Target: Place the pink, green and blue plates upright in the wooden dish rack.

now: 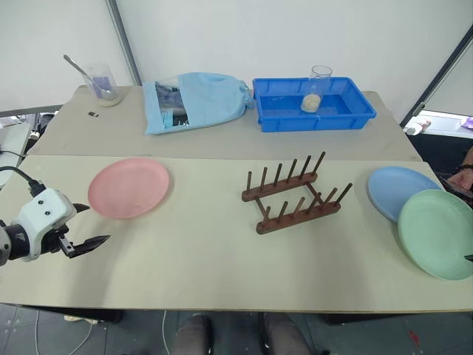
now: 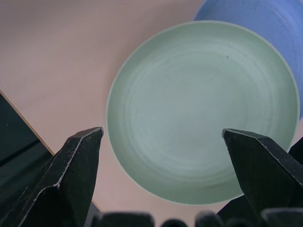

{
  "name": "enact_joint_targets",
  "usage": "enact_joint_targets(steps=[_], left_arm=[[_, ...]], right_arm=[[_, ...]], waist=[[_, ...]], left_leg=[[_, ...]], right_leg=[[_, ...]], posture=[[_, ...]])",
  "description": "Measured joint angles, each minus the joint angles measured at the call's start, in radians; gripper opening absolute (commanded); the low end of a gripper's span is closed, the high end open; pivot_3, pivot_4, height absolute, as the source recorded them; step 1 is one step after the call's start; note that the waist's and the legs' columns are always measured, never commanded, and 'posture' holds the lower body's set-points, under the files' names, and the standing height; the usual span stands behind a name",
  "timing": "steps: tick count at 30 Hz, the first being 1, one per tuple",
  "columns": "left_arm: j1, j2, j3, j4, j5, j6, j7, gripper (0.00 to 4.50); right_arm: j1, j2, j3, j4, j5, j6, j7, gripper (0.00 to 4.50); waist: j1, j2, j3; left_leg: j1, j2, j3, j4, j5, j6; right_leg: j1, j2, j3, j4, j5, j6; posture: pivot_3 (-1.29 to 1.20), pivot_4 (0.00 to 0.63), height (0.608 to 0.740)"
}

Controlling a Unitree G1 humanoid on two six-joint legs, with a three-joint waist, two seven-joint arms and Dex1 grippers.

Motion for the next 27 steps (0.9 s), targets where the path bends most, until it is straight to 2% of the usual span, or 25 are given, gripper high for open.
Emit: enact_joint_targets(steps=[10, 27], left_arm=[[0.000, -0.012, 0.001, -0.004, 0.000, 0.015, 0.001, 4.50], [-0.032, -0.020, 0.018, -0.001, -0.059, -0.003, -0.061, 4.50]], right_arm=[[0.001, 0.000, 0.000, -0.061, 0.001, 0.029, 0.000, 4.48], [-0.026, 0.000, 0.019, -0.002, 0.002, 0.001, 0.001, 4.48]], waist=[[0.000, 0.000, 0.000], [-0.002, 0.000, 0.000]], left_leg=[[0.000, 0.000, 0.000, 0.000, 0.000, 0.000], [0.001, 0.000, 0.000, 0.000, 0.000, 0.000]], right_leg=[[0.000, 0.000, 0.000, 0.000, 0.000, 0.000], [0.000, 0.000, 0.000, 0.001, 0.000, 0.000]], posture=[[0.00, 0.150, 0.740], [0.00, 0.150, 0.740]])
